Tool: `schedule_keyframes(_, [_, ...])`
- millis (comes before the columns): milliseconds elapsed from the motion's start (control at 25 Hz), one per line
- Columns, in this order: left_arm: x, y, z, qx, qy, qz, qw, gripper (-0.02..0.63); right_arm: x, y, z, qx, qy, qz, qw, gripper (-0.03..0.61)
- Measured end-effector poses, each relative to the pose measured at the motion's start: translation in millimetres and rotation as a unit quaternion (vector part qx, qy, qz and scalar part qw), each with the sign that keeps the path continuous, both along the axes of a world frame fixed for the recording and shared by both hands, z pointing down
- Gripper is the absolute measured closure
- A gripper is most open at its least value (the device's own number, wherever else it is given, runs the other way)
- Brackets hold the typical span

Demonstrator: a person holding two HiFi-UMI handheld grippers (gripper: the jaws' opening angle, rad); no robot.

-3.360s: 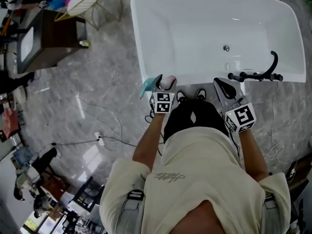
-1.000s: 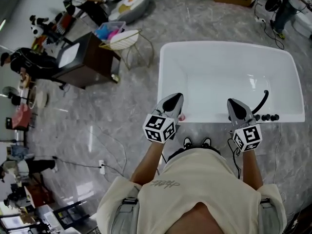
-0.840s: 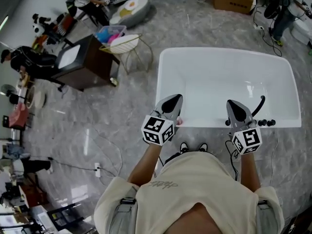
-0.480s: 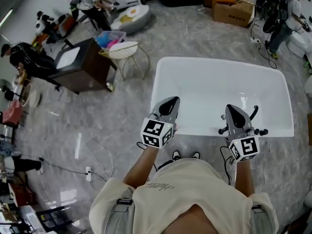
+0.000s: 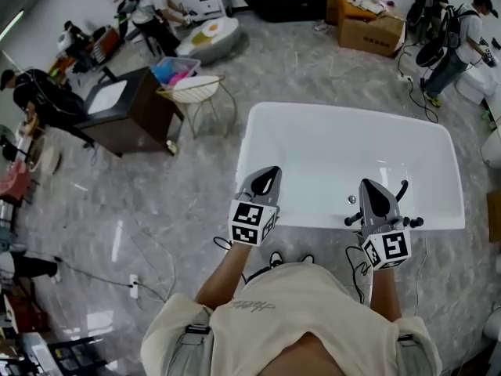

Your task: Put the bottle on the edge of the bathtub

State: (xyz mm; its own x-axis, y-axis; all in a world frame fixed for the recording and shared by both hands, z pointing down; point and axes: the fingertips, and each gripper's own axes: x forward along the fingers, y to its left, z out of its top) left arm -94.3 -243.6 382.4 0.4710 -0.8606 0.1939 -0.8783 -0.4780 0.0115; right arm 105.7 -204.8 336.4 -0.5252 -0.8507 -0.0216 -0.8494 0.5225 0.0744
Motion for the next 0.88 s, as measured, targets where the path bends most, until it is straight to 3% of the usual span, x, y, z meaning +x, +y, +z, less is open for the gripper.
schedule_keyframes(360, [-5, -4, 16, -0.030, -0.001, -0.004, 0.9996, 0.597, -1, -7, 6, -0.017, -0.005, 0.002, 1.000, 0.578])
schedule_keyframes(880, [-1, -10, 21, -0.033, 0.003, 0.007, 0.9994, 0.597, -3, -14, 17, -0.034, -0.002, 0.002, 0.999, 0.578])
